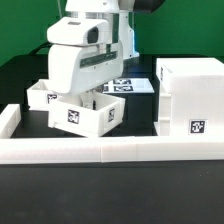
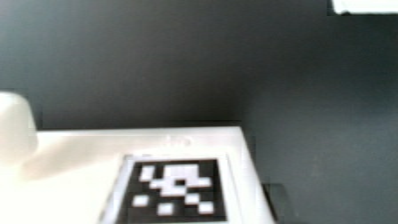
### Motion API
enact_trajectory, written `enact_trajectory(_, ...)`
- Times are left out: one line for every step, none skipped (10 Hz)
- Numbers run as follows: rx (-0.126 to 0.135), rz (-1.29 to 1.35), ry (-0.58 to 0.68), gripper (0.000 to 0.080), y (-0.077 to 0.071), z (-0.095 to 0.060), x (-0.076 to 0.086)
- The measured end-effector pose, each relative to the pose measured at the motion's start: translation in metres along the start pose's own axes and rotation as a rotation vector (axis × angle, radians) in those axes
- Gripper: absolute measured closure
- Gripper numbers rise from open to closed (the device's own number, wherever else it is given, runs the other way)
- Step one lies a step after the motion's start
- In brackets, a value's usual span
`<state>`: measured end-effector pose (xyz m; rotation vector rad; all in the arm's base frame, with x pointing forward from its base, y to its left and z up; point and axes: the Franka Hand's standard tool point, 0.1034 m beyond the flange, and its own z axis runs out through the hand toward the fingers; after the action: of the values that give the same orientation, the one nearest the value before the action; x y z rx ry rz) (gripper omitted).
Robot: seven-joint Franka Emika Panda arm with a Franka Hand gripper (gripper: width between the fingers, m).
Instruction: Assemble drawer
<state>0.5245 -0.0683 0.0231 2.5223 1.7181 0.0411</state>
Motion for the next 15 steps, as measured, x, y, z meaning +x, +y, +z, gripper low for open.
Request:
enact_trajectory(0.000,-0.060,-0.004,0.0758,0.000,0.000,-0.001)
enact_trajectory(-0.001,-0.132,-0.009,0.0758,0.000,0.001,-0.003)
enact_trajectory(-0.001,-0.179,-0.012,0.0758,0.000,0.001,-0.004)
enact_trajectory(-0.001,-0.224,-0.015,0.0758,0.000,0.001,-0.005)
enact_trajectory(-0.001,-0.251,-0.018,0.0758,-0.001,0.001,-0.005)
enact_trajectory(0.001,-0.252,-0.016,0.0758,-0.003,0.002,-0.001)
enact_trajectory(0.001,-0.262,-0.014,0.0758,-0.004,0.001,0.004)
enact_trajectory(0.023,-0.271,-0.018,0.0758,-0.008,0.002,0.007)
enact_trajectory(0.061,-0.277,-0.026,0.0758,-0.010,0.003,0.008)
enact_trajectory(0.053,-0.273,-0.025,0.0758,-0.008,0.003,0.007)
enact_trajectory(0.077,-0.270,-0.031,0.0758,-0.011,0.004,0.005)
enact_trajectory(0.164,-0.267,-0.057,0.0758,-0.014,0.002,0.001)
enact_trajectory(0.161,-0.265,-0.058,0.0758,-0.007,0.000,0.004)
enact_trajectory(0.152,-0.272,-0.052,0.0758,-0.009,0.000,0.010)
enact_trajectory(0.155,-0.279,-0.049,0.0758,-0.011,0.001,0.014)
